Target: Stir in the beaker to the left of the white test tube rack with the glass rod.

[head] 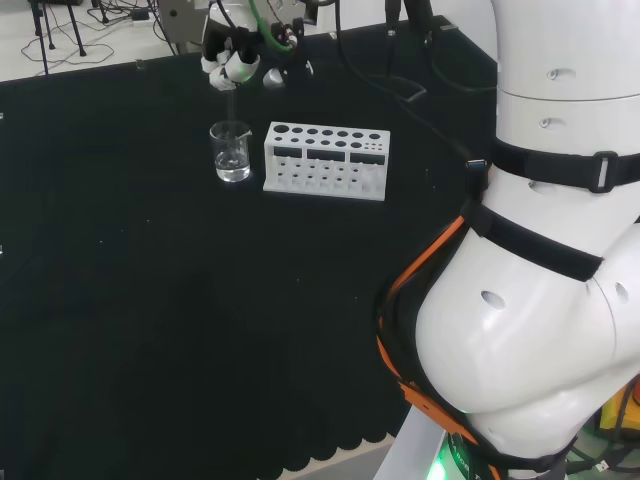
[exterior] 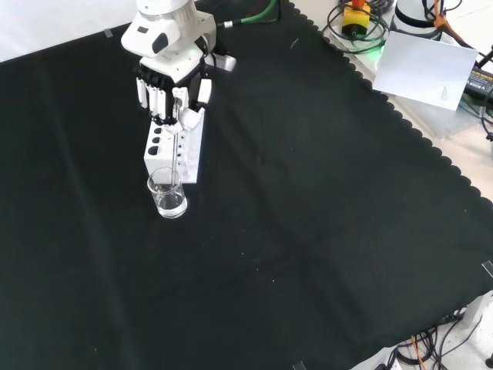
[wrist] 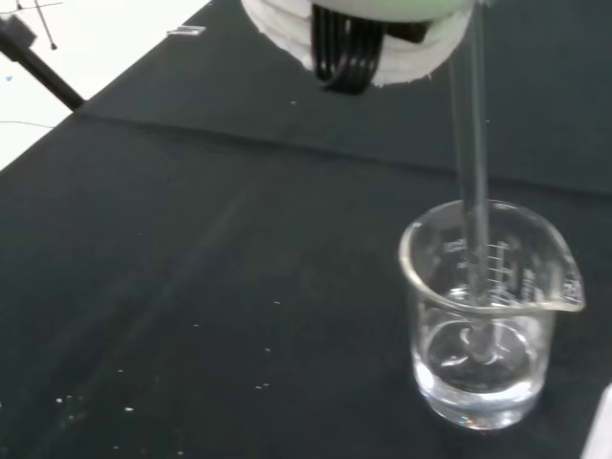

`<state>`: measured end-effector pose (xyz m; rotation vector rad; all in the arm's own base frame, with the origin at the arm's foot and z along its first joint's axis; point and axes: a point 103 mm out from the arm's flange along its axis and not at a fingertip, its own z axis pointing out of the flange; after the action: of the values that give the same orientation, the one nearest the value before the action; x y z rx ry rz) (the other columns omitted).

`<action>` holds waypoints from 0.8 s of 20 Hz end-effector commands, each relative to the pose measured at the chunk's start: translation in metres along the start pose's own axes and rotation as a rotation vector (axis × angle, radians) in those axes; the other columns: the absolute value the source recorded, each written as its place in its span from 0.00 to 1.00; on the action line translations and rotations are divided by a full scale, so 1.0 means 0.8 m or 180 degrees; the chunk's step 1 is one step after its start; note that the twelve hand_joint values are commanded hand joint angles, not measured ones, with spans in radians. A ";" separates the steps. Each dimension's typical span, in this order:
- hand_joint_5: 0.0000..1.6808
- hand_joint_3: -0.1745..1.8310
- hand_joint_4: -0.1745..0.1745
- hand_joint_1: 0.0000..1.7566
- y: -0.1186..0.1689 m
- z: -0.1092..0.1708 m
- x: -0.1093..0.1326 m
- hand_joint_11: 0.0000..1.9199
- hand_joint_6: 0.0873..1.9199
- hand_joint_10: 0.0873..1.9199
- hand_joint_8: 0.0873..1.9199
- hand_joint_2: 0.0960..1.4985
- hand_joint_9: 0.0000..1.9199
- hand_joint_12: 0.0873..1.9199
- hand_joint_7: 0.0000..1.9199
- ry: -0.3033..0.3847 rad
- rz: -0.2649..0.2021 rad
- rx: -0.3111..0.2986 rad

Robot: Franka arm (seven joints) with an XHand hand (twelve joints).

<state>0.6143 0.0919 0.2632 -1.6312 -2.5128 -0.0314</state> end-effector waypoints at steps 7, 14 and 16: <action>0.70 0.30 0.00 0.74 0.034 0.003 -0.009 0.62 0.20 0.35 0.56 0.53 0.86 0.39 0.60 0.0075 -0.0019 0.0001; 0.70 0.30 0.00 0.74 0.029 0.000 -0.044 0.62 0.20 0.35 0.56 0.53 0.86 0.39 0.60 0.0028 0.0094 -0.0022; 0.70 0.30 0.00 0.74 0.024 -0.002 -0.048 0.62 0.20 0.35 0.56 0.53 0.86 0.39 0.60 0.0018 0.0127 -0.0026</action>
<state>0.6533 0.0846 0.2587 -1.6431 -2.5010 -0.0602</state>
